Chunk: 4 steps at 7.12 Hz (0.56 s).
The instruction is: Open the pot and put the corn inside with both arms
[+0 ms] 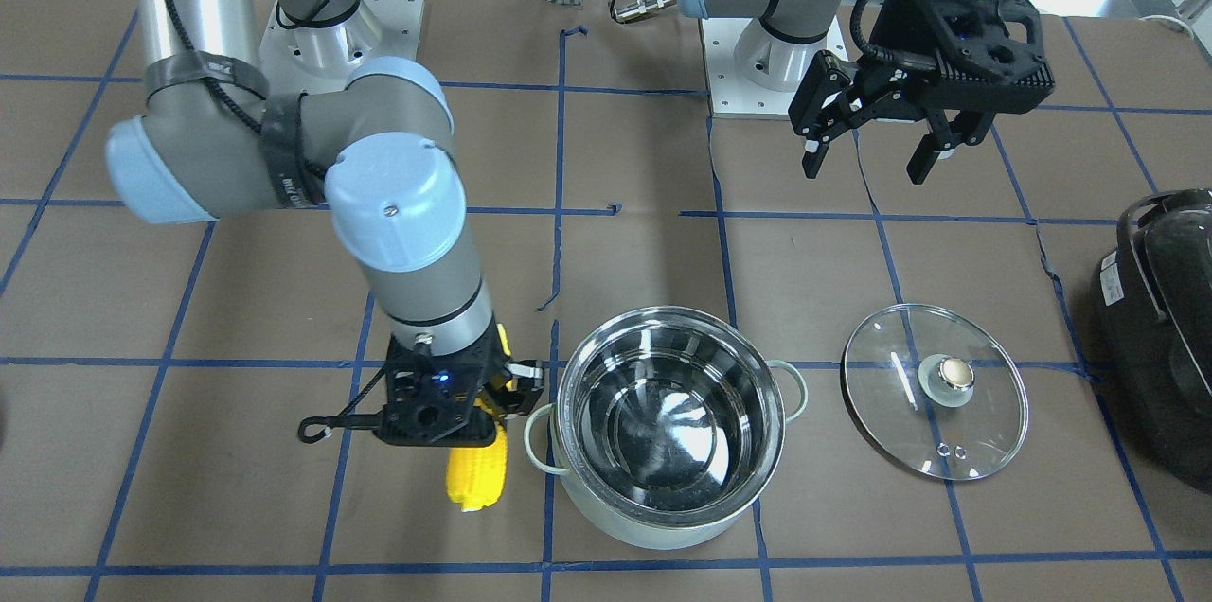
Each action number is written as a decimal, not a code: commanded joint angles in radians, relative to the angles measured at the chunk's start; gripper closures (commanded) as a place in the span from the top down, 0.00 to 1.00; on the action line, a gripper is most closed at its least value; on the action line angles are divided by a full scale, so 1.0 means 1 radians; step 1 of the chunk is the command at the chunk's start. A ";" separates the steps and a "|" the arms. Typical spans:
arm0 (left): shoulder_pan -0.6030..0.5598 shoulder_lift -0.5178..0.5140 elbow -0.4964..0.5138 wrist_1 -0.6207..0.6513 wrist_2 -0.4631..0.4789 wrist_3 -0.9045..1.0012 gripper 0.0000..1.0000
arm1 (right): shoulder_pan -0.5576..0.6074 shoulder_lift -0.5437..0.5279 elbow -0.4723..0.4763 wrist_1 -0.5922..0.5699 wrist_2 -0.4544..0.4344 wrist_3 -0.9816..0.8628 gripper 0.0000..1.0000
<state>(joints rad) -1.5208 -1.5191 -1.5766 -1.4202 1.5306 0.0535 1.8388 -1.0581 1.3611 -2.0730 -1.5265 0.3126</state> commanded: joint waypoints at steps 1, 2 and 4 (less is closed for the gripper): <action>0.001 0.003 -0.006 0.000 -0.001 0.000 1.00 | 0.083 0.039 -0.055 -0.010 0.204 0.068 0.10; 0.001 0.002 -0.006 0.000 -0.001 0.000 1.00 | 0.094 0.068 -0.078 -0.027 0.269 0.071 0.10; 0.001 0.002 -0.008 0.000 -0.001 0.000 1.00 | 0.096 0.096 -0.100 -0.050 0.308 0.075 0.10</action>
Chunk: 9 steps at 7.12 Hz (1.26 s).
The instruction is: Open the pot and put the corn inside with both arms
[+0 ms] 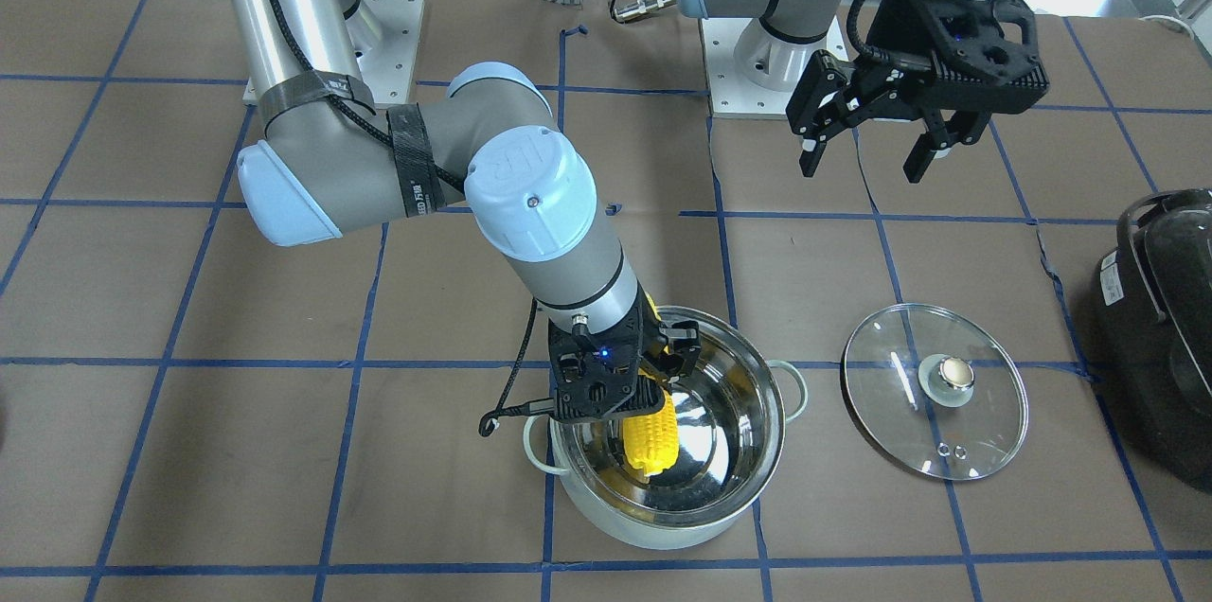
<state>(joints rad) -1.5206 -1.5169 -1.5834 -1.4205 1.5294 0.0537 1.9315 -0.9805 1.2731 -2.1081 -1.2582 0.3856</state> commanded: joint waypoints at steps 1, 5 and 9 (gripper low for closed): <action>0.000 0.000 -0.001 0.000 -0.002 0.000 1.00 | 0.003 0.040 -0.012 -0.030 0.043 0.002 0.10; 0.000 0.000 -0.001 0.000 -0.003 0.002 1.00 | 0.003 0.079 0.000 -0.099 0.030 -0.001 0.85; 0.000 0.000 -0.003 0.000 -0.003 0.000 1.00 | -0.009 0.005 -0.001 0.020 -0.059 -0.013 1.00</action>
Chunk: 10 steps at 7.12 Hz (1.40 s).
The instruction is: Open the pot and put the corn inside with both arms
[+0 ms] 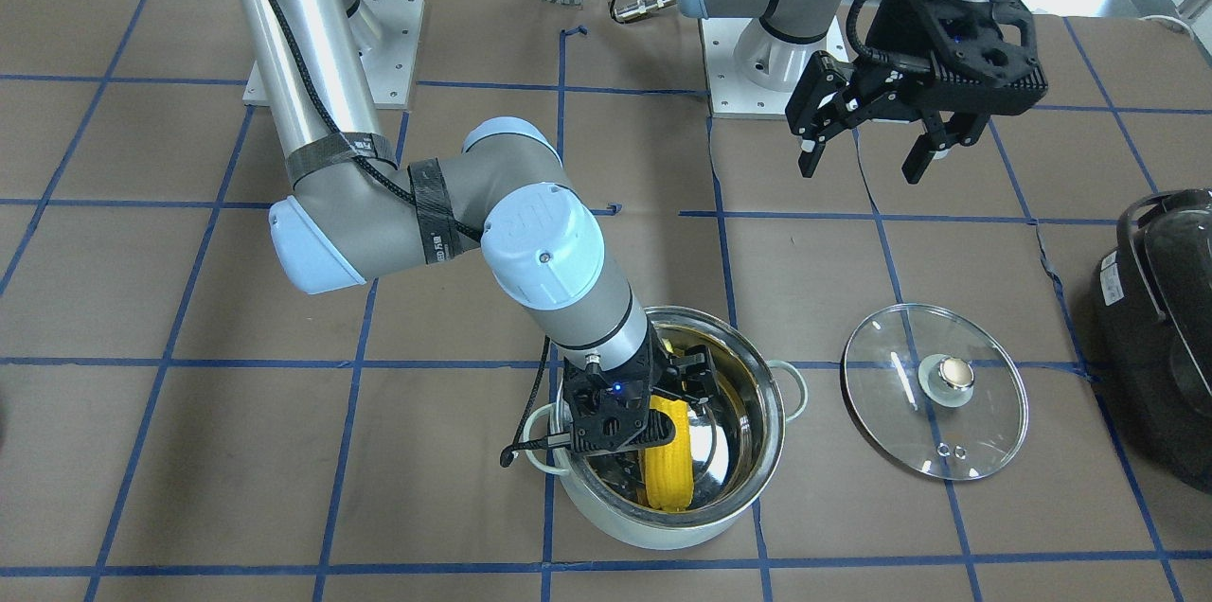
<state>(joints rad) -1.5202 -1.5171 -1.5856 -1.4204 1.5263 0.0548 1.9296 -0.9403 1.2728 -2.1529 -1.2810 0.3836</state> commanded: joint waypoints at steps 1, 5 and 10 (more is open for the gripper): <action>0.000 0.000 -0.001 0.000 0.000 0.000 1.00 | -0.023 -0.104 0.000 0.155 -0.043 -0.009 1.00; 0.000 0.000 -0.001 0.000 -0.002 0.000 1.00 | -0.220 -0.318 0.011 0.503 -0.308 -0.247 1.00; 0.000 -0.002 -0.002 0.000 0.002 0.000 1.00 | -0.347 -0.562 0.187 0.522 -0.279 -0.517 1.00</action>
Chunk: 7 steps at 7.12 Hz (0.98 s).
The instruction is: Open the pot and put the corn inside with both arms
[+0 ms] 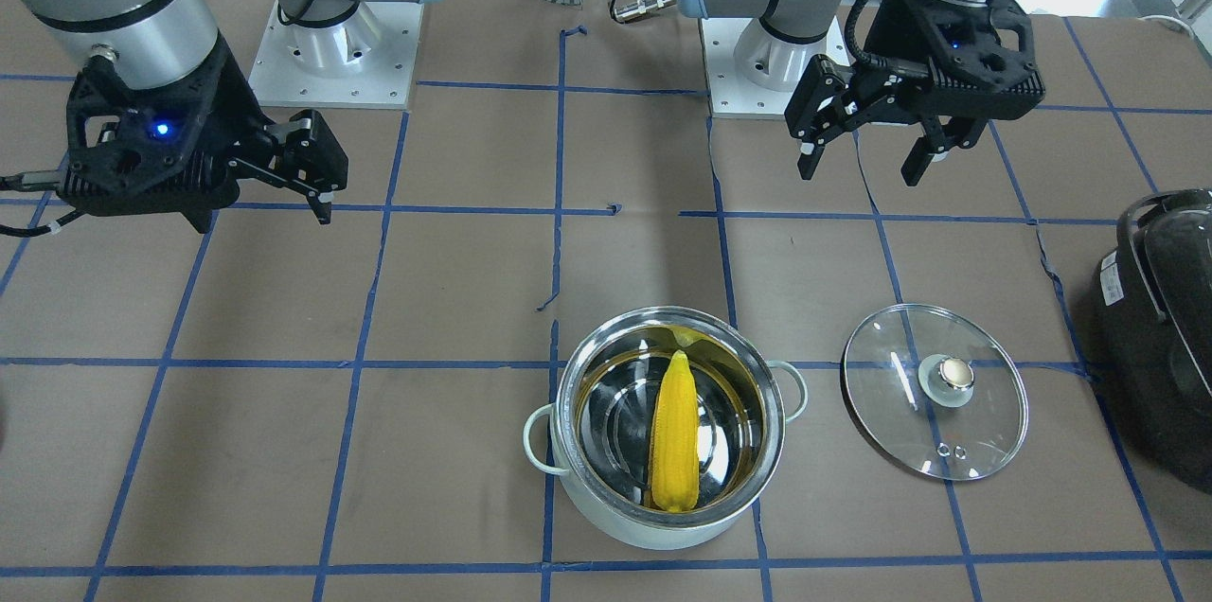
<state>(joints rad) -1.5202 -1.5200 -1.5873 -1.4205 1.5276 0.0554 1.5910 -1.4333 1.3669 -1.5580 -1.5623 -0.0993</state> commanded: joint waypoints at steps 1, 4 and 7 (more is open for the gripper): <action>0.000 0.001 0.000 0.000 0.000 0.000 1.00 | -0.006 -0.093 0.168 -0.146 -0.018 -0.022 1.00; 0.000 0.001 -0.003 0.000 0.000 0.004 1.00 | -0.003 -0.095 0.135 -0.149 -0.039 -0.023 1.00; -0.002 0.003 -0.003 -0.002 0.008 0.006 1.00 | 0.007 -0.082 0.106 -0.151 -0.027 0.016 1.00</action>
<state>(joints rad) -1.5205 -1.5174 -1.5914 -1.4218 1.5311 0.0608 1.5936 -1.5180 1.4805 -1.7109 -1.5900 -0.1110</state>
